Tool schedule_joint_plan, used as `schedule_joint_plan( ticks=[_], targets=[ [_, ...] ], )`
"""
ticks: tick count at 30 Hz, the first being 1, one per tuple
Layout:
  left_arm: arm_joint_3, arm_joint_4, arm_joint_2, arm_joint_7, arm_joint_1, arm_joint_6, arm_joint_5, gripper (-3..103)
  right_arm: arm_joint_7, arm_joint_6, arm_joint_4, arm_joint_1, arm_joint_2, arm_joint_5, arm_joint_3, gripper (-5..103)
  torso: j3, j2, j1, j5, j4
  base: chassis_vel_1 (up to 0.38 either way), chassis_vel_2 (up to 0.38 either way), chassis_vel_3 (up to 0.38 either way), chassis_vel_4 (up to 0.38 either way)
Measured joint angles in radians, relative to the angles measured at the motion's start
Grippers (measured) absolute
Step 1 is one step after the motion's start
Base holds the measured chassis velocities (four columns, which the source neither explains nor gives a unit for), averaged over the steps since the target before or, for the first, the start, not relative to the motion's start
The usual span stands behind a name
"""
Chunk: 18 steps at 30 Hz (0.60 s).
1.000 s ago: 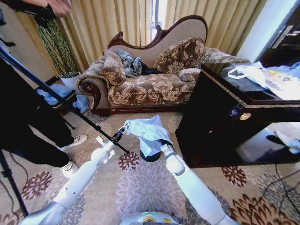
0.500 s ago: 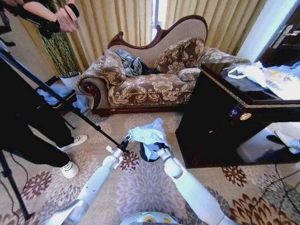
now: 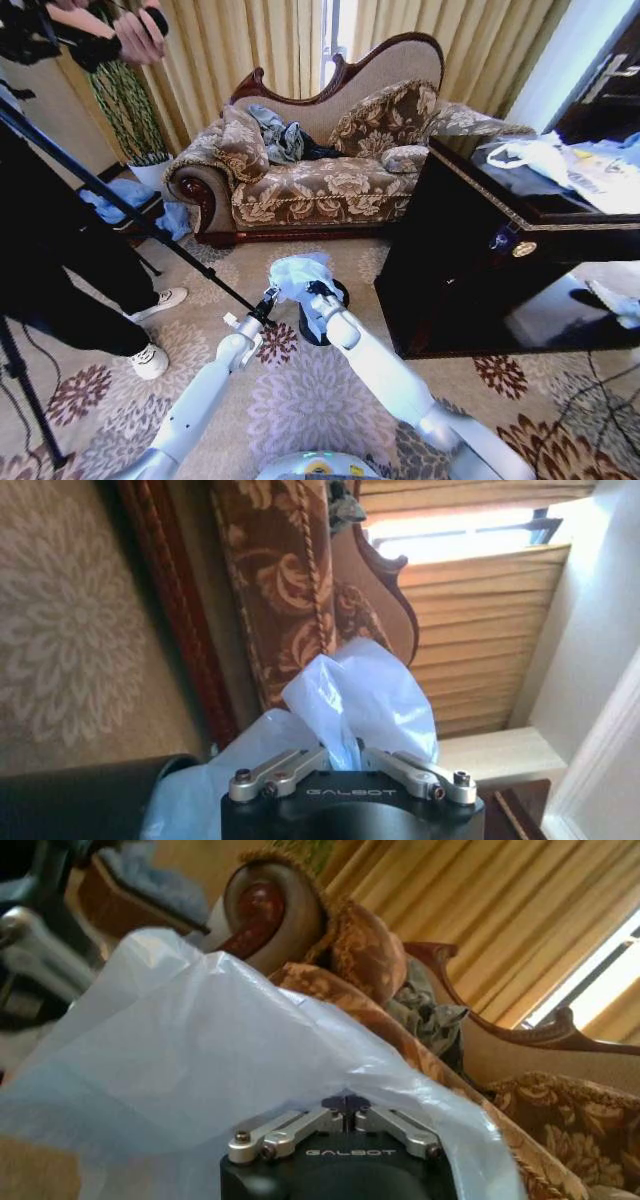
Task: Place a garbage bag over the trash bin.
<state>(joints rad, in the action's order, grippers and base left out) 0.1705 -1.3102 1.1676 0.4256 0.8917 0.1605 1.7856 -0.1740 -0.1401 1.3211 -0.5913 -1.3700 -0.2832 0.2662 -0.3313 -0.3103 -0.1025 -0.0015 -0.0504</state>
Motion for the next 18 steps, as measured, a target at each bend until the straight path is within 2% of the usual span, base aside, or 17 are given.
schedule_joint_plan(
  ticks=[1, 4, 7, 8, 11, 13, 17, 18],
  targets=[
    [0.0, 0.0, 0.0, 0.0, 0.0, 0.0, 0.0, 0, 0.0, 0.0, 0.0, 0.0, 0.0, 0.0, 0.0, 0, 0.0, 0.0, 0.0, 0.0, 0.0, 0.0, 0.0, 0.0, 0.0],
    [-0.011, 0.021, 0.007, -0.005, -0.022, 0.01, 0.001, 0, 0.024, -0.007, 0.035, -0.013, 0.075, -0.028, 0.004, 0, 0.0, 0.0, 0.0, 0.0, -0.0007, 0.0, 0.0, 0.0, 0.0],
    [-0.02, 0.016, 0.014, -0.02, -0.034, 0.011, 0.001, 0, 0.046, -0.006, 0.049, -0.018, 0.104, -0.056, 0.003, 0, 0.0, 0.0, 0.0, 0.0, -0.0006, 0.0, 0.0, 0.0, 0.0],
    [-0.025, 0.009, 0.015, -0.026, -0.039, 0.012, 0.001, 0, 0.06, -0.008, 0.055, -0.019, 0.117, -0.058, 0.005, -3, 0.0, 0.0, 0.0, 0.0, -0.0005, 0.0, 0.0, 0.0, 0.0],
    [-0.034, 0.001, 0.015, -0.036, -0.047, 0.014, 0.002, 0, 0.078, -0.016, 0.062, -0.019, 0.132, -0.047, 0.012, 2, 0.0, 0.0, 0.0, 0.0, -0.0005, 0.0, 0.0, 0.0, 0.0],
    [-0.045, -0.013, 0.015, -0.054, -0.054, 0.018, 0.009, 0, 0.086, -0.028, 0.062, -0.019, 0.138, -0.015, 0.031, 13, 0.0, 0.0, 0.0, 0.0001, -0.0006, 0.0, 0.0, 0.0, 0.0],
    [-0.05, -0.028, 0.015, -0.072, -0.056, 0.021, 0.017, 0, 0.091, -0.036, 0.051, -0.016, 0.13, 0.0, 0.043, 14, 0.0, 0.0, 0.0, 0.0001, -0.0006, 0.0, 0.0, 0.0, 0.0],
    [-0.055, -0.052, 0.012, -0.098, -0.054, 0.024, 0.024, 0, 0.095, -0.044, 0.029, -0.004, 0.114, 0.015, 0.061, 11, 0.0, 0.0, 0.0, -0.0001, -0.0004, 0.0, 0.0, 0.0, 0.0]
  ],
)
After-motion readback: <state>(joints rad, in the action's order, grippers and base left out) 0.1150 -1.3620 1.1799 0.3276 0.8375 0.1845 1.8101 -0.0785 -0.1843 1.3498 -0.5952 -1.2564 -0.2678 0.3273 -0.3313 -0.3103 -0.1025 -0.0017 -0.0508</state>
